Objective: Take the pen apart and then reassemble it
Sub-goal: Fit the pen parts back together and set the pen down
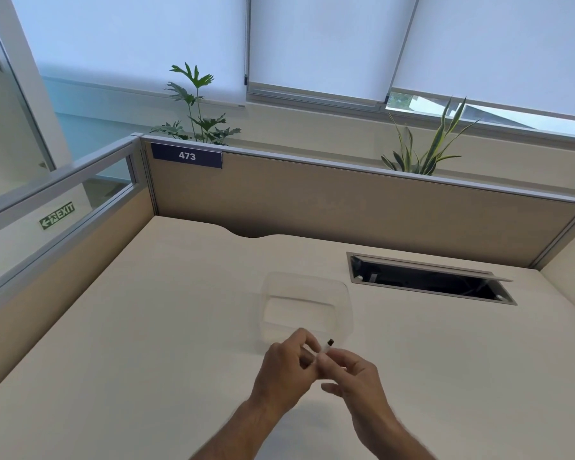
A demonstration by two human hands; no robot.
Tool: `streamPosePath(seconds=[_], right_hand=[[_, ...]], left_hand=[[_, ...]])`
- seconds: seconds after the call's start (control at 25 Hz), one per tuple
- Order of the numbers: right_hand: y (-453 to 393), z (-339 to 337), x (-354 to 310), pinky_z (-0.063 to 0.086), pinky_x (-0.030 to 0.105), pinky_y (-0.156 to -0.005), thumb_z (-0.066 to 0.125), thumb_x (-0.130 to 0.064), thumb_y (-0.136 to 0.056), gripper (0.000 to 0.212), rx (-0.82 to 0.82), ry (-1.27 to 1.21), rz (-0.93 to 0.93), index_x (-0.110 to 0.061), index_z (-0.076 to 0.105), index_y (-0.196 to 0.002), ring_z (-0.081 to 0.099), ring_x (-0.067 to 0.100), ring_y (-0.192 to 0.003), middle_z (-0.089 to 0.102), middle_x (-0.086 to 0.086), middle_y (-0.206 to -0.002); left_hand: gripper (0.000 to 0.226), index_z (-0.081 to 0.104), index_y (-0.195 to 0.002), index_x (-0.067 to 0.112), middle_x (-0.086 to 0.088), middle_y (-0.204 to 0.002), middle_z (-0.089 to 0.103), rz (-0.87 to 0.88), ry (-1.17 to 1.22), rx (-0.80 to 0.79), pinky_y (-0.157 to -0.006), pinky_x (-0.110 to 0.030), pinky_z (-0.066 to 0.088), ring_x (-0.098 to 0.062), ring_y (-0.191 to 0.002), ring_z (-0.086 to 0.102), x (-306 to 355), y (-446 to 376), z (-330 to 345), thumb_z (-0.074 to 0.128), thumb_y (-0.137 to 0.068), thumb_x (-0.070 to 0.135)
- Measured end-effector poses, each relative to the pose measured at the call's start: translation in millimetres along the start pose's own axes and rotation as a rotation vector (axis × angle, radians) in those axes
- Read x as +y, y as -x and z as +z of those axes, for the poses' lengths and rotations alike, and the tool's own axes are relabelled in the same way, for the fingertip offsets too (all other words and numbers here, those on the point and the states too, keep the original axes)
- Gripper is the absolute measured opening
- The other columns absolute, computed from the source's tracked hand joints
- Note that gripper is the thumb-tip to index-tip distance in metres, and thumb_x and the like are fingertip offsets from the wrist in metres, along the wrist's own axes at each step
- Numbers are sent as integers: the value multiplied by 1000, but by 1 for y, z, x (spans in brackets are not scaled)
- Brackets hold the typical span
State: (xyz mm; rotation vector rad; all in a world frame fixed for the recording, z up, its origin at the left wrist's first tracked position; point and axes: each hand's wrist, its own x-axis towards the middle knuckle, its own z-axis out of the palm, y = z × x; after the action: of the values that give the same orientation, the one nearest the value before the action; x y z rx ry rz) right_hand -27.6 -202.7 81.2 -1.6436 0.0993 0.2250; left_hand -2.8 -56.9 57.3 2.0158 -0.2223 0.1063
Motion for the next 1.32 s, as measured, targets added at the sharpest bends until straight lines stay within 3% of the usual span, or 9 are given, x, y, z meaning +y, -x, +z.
streamPosePath(seconds=[0.08, 0.2, 0.36, 0.52, 0.64, 0.76, 0.84, 1.04, 1.32], right_hand=[[-2, 5, 0, 55, 48, -83, 71, -22, -88, 17, 22, 21, -81, -7, 77, -87, 71, 31, -84, 75, 19, -89], [-6, 7, 0, 59, 49, -81, 65, -13, -92, 17, 84, 34, -137, -8, 77, -82, 73, 29, -81, 77, 14, -81], [-16, -2, 10, 56, 40, -83, 59, -12, -96, 14, 208, -36, -163, -12, 72, -91, 72, 23, -84, 75, 9, -80], [-21, -5, 6, 52, 39, -67, 46, -20, -101, 19, 234, -150, -244, -12, 63, -99, 56, 22, -62, 57, 6, -67], [-24, -5, 3, 31, 31, -51, 45, -35, -102, 31, 247, -214, -222, -8, 61, -98, 37, 16, -50, 44, 2, -59], [-26, -5, 1, 13, 33, -47, 40, -59, -89, 61, 244, -294, -131, -6, 51, -62, 19, 14, -42, 28, 1, -47], [-27, -2, -2, 10, 30, -44, 40, -67, -84, 65, 254, -313, -101, -13, 34, -49, 13, 13, -41, 22, -1, -43], [-28, 1, -6, 8, 26, -43, 49, -63, -72, 59, 265, -341, -60, -17, 17, -54, 7, 13, -45, 15, 0, -47], [-25, 3, -8, 11, 21, -43, 42, -48, -83, 50, 278, -292, -111, -21, 22, -46, 10, 11, -42, 17, -4, -42]], left_hand=[[29, 55, -105, 33, 6, -73, 77, 26, 28, 28, -64, -30, 61, -2, -65, 70, 3, 3, 6, 73, -83, 37], [65, 40, -136, 38, 9, -71, 75, 31, 2, 28, -70, -26, 58, -4, -65, 68, -2, 4, 9, 73, -80, 45], [72, 49, -120, 37, 14, -98, 70, -31, -286, -43, -84, -26, 54, -3, -92, 64, -34, 13, 4, 75, -60, 68], [93, 42, -139, 28, 8, -146, 46, -27, -626, -107, -117, -31, 20, -13, -138, 34, -74, 29, 7, 50, -65, 83], [103, 43, -140, 18, -5, -149, 47, -27, -834, -84, -117, -45, -5, -20, -144, 21, -107, 35, 10, 30, -69, 93], [108, 49, -135, 10, -14, -144, 52, -96, -858, -138, -113, -54, 8, -19, -150, 0, -128, 37, 14, 30, -69, 94], [111, 54, -134, 7, -13, -146, 49, -71, -879, -101, -109, -58, 15, -16, -150, -12, -128, 38, 15, 32, -68, 94], [112, 53, -136, 7, -13, -148, 47, -40, -904, -41, -107, -61, 19, -14, -149, -13, -131, 39, 19, 33, -68, 94], [111, 52, -137, 7, -13, -148, 47, 0, -912, 20, -107, -62, 20, -15, -149, -12, -136, 37, 22, 34, -69, 94]])
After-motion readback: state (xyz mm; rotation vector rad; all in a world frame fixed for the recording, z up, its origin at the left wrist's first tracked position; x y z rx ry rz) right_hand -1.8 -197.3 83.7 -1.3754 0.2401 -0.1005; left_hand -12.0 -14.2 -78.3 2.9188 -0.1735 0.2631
